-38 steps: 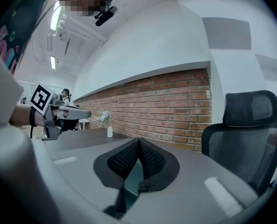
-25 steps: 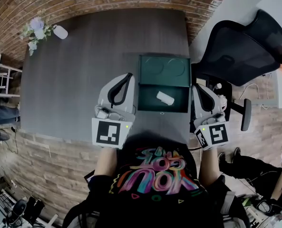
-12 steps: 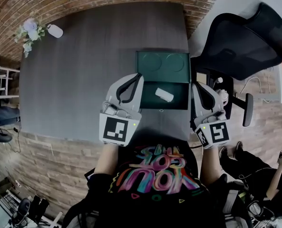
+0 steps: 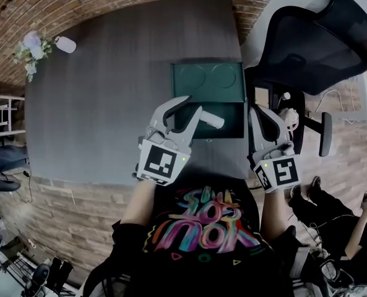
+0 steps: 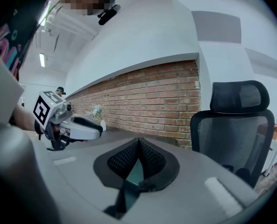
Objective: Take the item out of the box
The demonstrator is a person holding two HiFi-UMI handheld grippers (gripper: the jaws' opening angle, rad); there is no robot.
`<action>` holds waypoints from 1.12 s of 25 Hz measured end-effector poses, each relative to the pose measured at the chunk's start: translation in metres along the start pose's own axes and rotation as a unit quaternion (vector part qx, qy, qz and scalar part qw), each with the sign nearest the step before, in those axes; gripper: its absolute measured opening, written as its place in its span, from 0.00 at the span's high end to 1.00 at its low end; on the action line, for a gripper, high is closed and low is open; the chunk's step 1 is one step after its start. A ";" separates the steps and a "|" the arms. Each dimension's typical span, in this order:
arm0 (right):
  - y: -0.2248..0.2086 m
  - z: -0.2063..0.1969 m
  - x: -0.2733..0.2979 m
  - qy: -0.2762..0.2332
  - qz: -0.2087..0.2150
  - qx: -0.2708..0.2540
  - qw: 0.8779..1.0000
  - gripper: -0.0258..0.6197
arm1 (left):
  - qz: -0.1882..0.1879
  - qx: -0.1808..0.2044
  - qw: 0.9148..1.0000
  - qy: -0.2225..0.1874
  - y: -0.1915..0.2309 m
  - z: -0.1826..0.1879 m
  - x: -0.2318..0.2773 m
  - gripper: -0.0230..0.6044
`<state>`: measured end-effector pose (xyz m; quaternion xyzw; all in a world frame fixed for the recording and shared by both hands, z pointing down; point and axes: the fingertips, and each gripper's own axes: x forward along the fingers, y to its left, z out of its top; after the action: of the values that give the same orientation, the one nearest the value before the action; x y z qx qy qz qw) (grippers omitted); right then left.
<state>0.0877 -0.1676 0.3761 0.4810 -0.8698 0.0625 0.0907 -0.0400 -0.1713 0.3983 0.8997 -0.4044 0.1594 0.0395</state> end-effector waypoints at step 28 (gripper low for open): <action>-0.023 -0.020 -0.021 0.001 -0.040 0.032 0.999 0.96 | -0.220 0.147 0.948 0.178 -0.085 -0.121 0.064 0.65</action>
<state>0.1203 -0.1585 0.3912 0.5183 -0.8472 0.0873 0.0782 0.0321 -0.1354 0.5384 0.9192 -0.1554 0.3617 0.0126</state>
